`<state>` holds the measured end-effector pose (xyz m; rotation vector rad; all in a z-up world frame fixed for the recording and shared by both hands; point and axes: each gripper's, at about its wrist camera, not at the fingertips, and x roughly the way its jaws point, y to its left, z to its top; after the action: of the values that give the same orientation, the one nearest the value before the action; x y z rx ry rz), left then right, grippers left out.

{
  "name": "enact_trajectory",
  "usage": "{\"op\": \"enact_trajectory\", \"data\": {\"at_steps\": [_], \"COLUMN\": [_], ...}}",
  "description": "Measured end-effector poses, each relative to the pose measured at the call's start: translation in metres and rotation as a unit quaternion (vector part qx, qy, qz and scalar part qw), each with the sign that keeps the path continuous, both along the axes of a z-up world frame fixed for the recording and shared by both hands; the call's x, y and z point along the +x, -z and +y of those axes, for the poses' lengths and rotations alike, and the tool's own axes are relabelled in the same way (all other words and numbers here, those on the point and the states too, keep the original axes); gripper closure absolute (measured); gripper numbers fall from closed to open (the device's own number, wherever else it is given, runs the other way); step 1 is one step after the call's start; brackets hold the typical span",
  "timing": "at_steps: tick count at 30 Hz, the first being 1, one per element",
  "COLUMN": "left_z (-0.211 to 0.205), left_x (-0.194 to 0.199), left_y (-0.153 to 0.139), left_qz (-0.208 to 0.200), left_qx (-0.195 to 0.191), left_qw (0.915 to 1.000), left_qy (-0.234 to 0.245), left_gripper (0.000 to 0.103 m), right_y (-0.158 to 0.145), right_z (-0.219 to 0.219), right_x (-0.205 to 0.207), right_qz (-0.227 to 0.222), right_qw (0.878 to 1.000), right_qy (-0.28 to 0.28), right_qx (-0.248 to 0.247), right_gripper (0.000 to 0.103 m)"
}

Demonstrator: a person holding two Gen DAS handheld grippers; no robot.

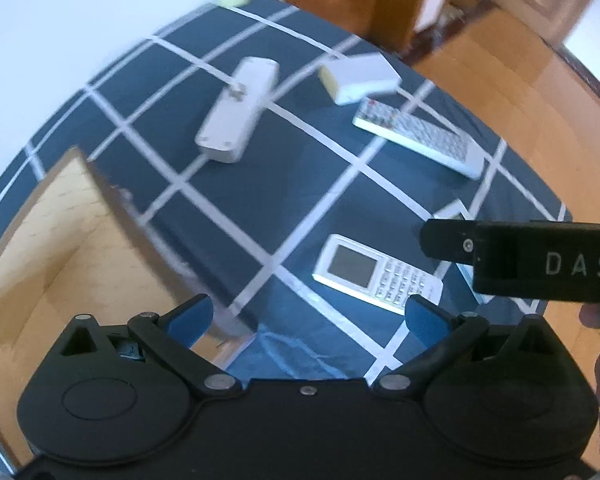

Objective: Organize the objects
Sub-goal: 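Move both tools toward the white remotes on the bed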

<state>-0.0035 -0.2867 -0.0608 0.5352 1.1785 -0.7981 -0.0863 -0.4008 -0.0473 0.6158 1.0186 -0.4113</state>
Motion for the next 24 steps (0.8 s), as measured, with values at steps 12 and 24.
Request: {"op": "enact_trajectory", "data": {"at_steps": [12,24], "left_z": [-0.046,-0.071], "left_x": [0.016,0.018], "left_y": [0.059,0.105], "left_qz": [0.057,0.096], "left_qx": [0.047,0.077], "left_qw": [0.9921,0.9789], "left_qy": [0.101,0.163], "left_gripper": [0.000,0.000], "right_y": [0.064,0.114], "right_z": [-0.024,-0.030], "right_x": [-0.012,-0.014], "right_qz": [0.051,0.077], "right_qw": [0.987,0.966], "right_qy": [0.134,0.208], "right_qx": [0.074,0.135], "right_gripper": [0.000,0.000]}}
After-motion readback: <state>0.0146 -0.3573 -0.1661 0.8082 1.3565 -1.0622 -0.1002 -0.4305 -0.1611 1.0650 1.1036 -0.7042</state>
